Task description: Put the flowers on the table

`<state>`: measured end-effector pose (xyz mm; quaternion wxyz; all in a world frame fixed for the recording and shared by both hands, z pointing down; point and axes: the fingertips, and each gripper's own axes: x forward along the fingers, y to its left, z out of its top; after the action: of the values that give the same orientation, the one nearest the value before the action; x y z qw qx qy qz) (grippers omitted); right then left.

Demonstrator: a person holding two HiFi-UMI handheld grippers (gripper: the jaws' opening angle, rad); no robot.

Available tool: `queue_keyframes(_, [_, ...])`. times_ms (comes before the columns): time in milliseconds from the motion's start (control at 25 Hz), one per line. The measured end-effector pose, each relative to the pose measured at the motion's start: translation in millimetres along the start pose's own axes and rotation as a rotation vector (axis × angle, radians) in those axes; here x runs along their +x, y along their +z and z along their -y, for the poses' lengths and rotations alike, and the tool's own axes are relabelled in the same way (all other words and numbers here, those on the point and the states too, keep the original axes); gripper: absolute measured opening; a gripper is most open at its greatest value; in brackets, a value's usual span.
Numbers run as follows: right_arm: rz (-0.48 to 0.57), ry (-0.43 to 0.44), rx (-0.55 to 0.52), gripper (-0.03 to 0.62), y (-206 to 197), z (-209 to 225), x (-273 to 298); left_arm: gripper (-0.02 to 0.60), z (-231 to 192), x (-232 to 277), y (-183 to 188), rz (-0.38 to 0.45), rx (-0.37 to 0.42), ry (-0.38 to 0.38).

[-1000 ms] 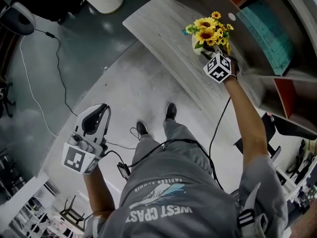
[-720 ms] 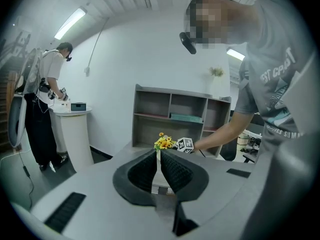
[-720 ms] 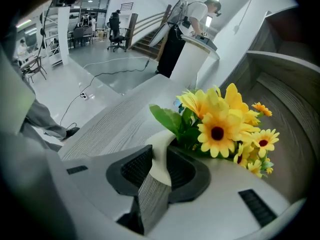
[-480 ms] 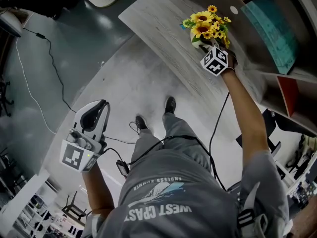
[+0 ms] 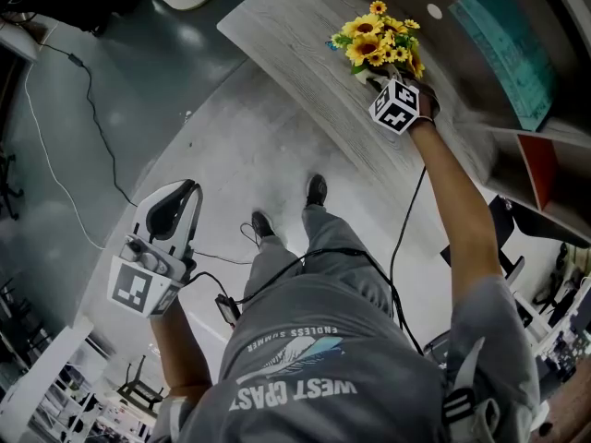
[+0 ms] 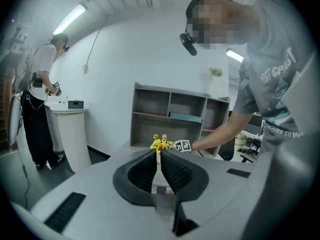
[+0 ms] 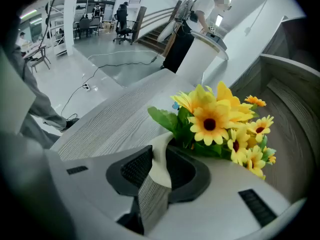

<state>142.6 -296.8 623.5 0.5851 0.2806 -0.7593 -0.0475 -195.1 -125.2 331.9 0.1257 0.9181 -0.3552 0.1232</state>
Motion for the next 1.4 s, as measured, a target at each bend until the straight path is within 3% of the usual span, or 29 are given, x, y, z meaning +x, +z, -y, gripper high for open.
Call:
queue_keyframes(400, [-0.043, -0.002, 0.011, 0.089, -3.1, -1.7, -1.5, 0.038, -7.5, -15.1, -3.7, 0.024, 0.015, 0.000])
queue_keyframes(920, [-0.019, -0.035, 0.021, 0.071, 32.7, -11.1, -44.0, 0.038, -22.8, -48.9, 1.0, 0.072, 0.039, -0.012])
queue_keyframes(1200, [0.082, -0.134, 0.073, 0.061, 80.0, -9.9, -106.8, 0.038, -32.7, -77.6, 4.6, 0.105, 0.066, -0.016])
queue_keyframes(1400, [0.254, -0.268, 0.159, 0.029, 137.8, -12.4, -189.0, 0.038, -40.7, -103.0, 5.4, 0.129, 0.083, -0.012])
